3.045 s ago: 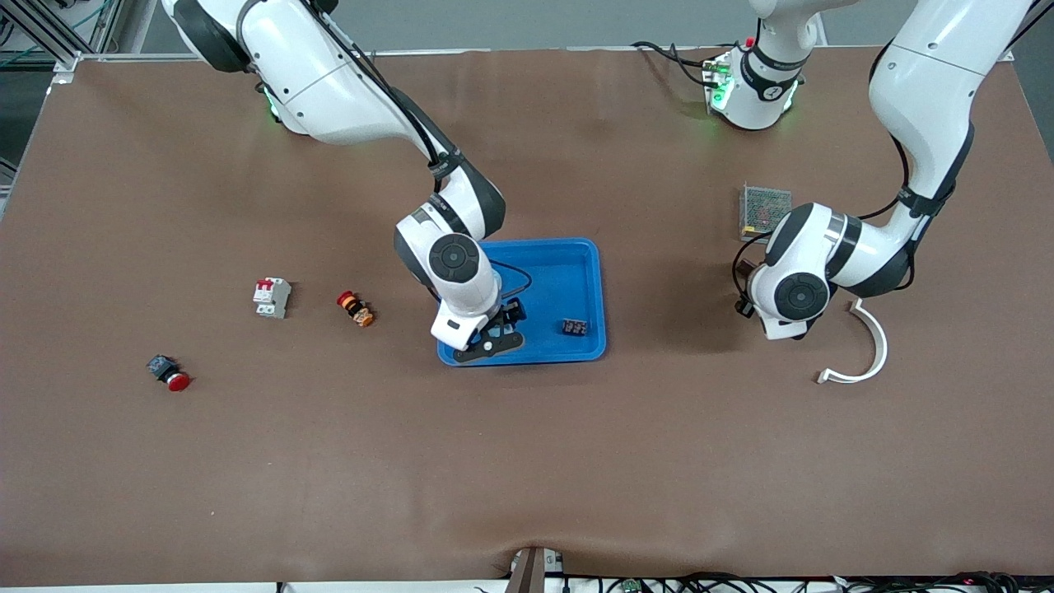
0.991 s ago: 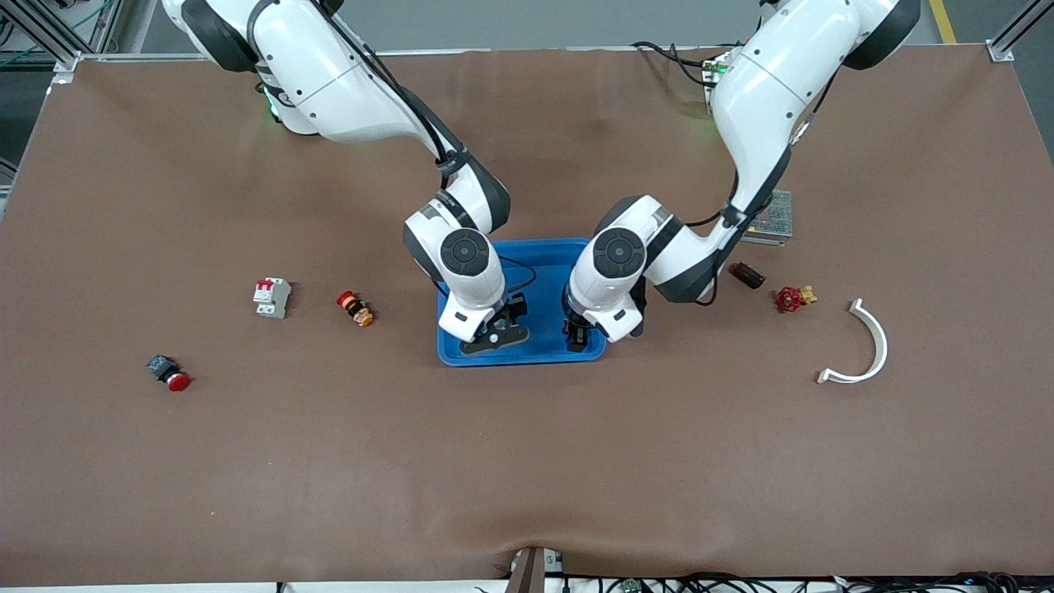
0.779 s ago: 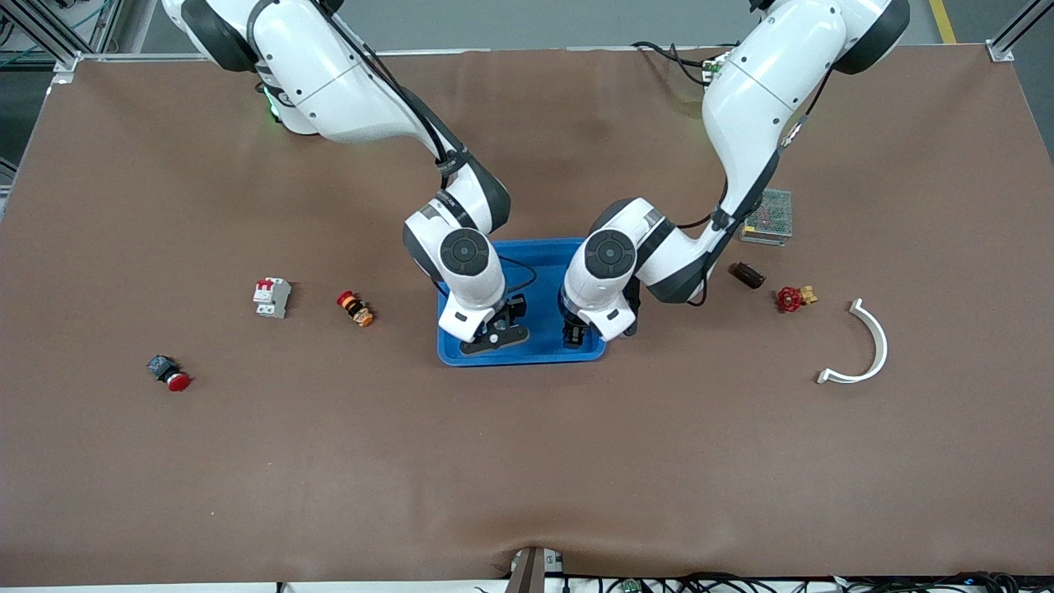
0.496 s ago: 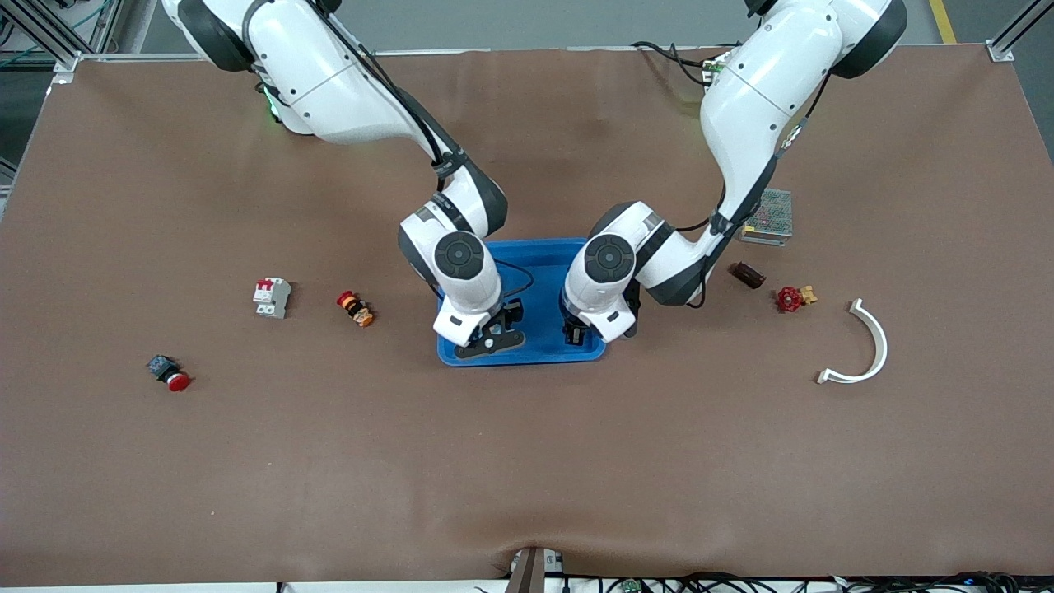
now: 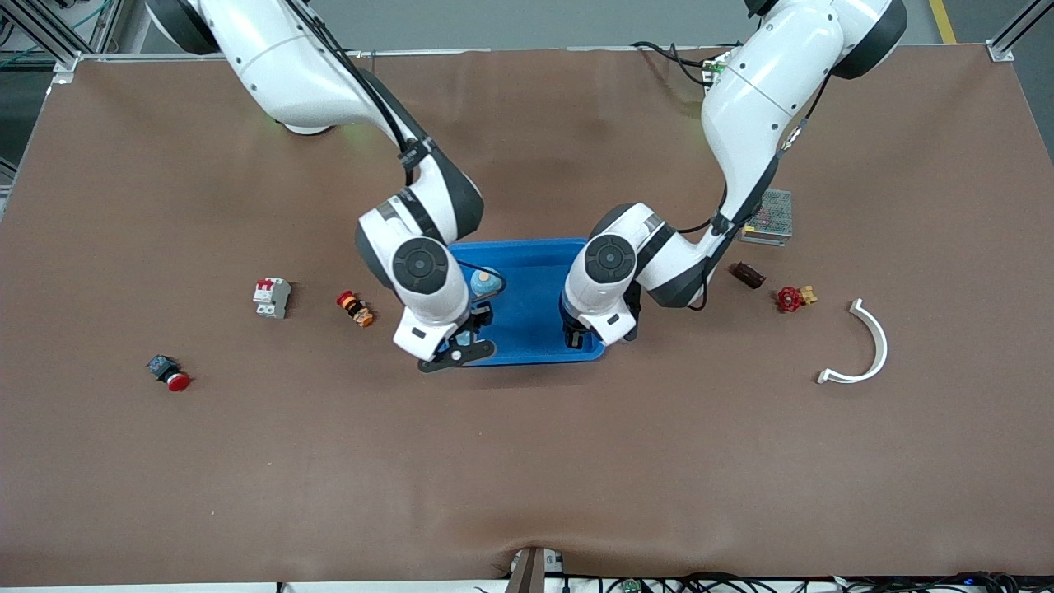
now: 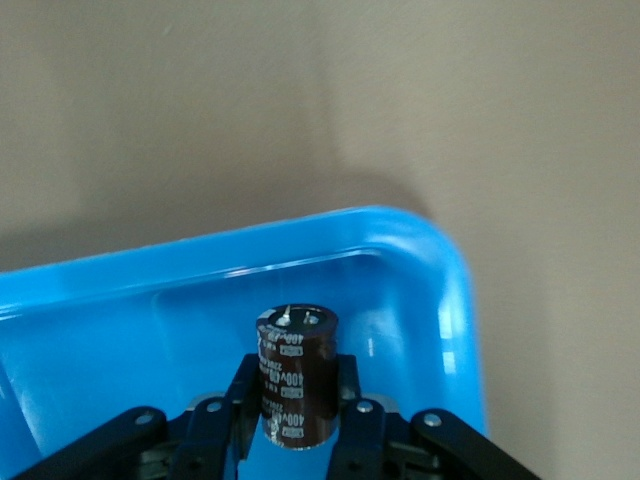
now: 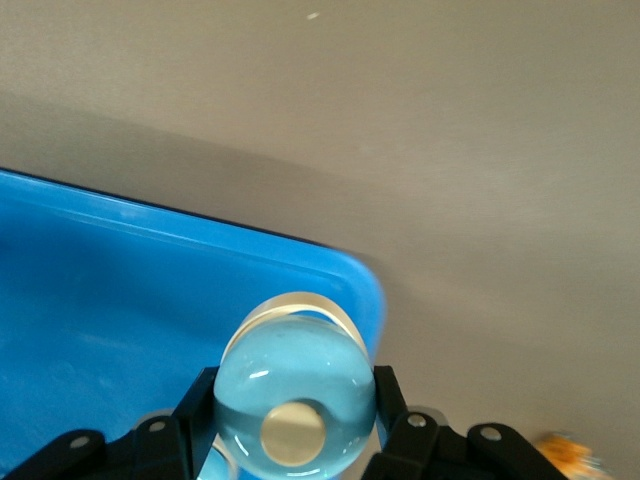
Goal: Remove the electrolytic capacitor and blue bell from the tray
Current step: 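Carry the capacitor toward the valve while the right gripper carries the bell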
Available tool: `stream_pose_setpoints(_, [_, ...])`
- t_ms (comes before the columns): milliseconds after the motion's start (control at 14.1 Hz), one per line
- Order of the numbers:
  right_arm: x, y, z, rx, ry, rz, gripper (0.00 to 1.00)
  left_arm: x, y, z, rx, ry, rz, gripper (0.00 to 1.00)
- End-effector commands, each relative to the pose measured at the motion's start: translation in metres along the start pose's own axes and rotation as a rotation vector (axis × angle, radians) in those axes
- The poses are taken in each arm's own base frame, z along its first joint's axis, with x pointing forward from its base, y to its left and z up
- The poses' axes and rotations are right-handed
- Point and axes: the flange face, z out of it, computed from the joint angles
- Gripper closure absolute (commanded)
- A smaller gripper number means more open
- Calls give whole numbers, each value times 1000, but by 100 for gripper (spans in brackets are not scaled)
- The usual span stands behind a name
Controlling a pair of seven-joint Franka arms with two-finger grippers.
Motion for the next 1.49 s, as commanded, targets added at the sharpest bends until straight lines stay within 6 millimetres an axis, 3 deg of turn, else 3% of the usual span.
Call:
stream_pose_setpoints(0, [-9,42,-47,0,-7,-81,61,6,2,-49,-20,68,71,100])
stream_pose_setpoints(142, [-15,83,-75,-2,-16,-147,61,15,-2,-71,26,120,162,100])
stream_pose_setpoints(283, [-29,121,-95,-4,-29,-200,61,48,-1,-87,110,173,231,100])
stream_pose_setpoints(567, [-60,197,-110,-1,-40,-299,63,106,-7,-100,188,205,328,100])
stream_pose_setpoints(991, [-93,341,-93,32,-56,-421,64,228,1,-99,266,173,443,100])
stream_pose_setpoints(1133, [-102,377,-81,29,-32,-466,64,263,1,-98,286,157,486,100])
stream_pose_setpoints(1416, [-116,422,-54,22,-4,-521,64,332,-2,-92,318,131,569,100])
